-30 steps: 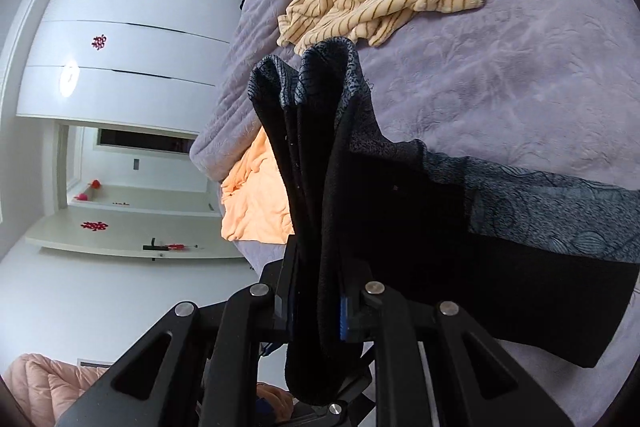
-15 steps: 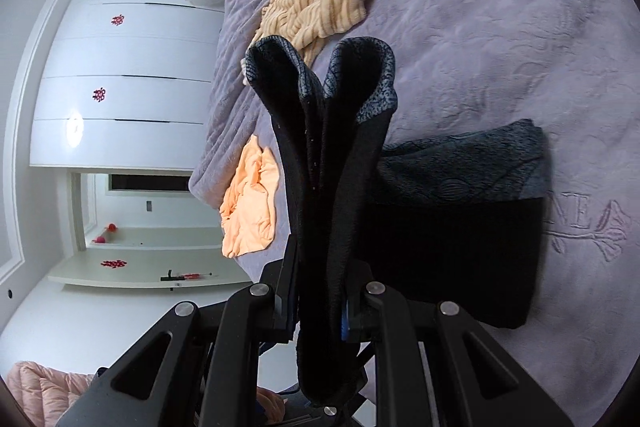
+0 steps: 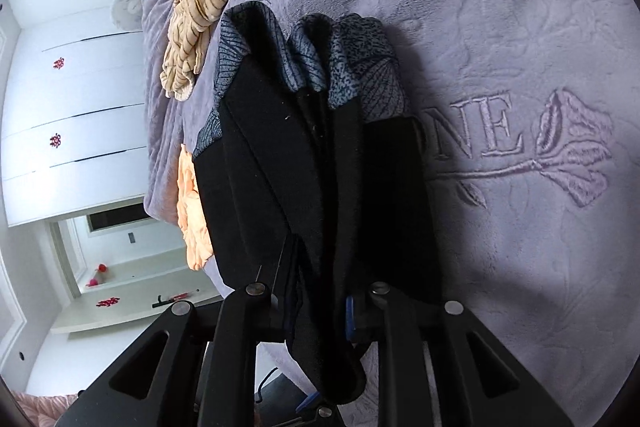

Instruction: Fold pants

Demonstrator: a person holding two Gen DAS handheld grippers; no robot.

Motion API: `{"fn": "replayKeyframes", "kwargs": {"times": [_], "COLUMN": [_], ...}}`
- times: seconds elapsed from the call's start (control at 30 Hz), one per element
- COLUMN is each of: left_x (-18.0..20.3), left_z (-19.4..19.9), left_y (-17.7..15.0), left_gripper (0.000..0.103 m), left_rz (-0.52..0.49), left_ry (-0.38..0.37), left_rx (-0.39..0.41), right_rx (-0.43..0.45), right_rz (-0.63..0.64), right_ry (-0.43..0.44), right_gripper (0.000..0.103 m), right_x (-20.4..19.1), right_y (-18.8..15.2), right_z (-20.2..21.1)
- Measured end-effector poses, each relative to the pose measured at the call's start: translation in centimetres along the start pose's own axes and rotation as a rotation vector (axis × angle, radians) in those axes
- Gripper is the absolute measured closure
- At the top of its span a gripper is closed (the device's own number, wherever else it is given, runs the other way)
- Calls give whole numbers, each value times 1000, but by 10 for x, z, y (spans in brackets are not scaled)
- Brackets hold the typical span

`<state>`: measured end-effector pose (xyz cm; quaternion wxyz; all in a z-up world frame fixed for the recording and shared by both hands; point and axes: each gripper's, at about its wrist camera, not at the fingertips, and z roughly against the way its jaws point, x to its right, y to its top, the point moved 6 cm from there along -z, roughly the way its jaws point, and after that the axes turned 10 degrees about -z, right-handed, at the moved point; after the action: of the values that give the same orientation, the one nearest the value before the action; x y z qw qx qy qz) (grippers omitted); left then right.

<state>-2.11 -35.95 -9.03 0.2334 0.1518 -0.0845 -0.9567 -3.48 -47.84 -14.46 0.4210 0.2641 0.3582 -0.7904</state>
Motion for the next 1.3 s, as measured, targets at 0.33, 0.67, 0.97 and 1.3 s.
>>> {"fn": "replayKeyframes", "kwargs": {"times": [0.33, 0.67, 0.97, 1.3], "left_x": [-123, -180, -172, -177], "left_z": [21, -80, -66, -74], "left_y": [-63, -146, -135, -122], "left_gripper": [18, 0, 0, 0], "left_rz": [355, 860, 774, 750], "left_ry": [122, -123, -77, -48], "left_rx": [-20, -258, -267, -297], "right_rx": [174, 125, 127, 191], "right_rz": [64, 129, 76, 87], "right_ry": [-85, -246, -198, -215], "right_gripper": [74, 77, 76, 68], "right_x": [-32, -54, -38, -26], "right_y": [10, 19, 1, -10], "right_z": [61, -13, 0, 27]}}
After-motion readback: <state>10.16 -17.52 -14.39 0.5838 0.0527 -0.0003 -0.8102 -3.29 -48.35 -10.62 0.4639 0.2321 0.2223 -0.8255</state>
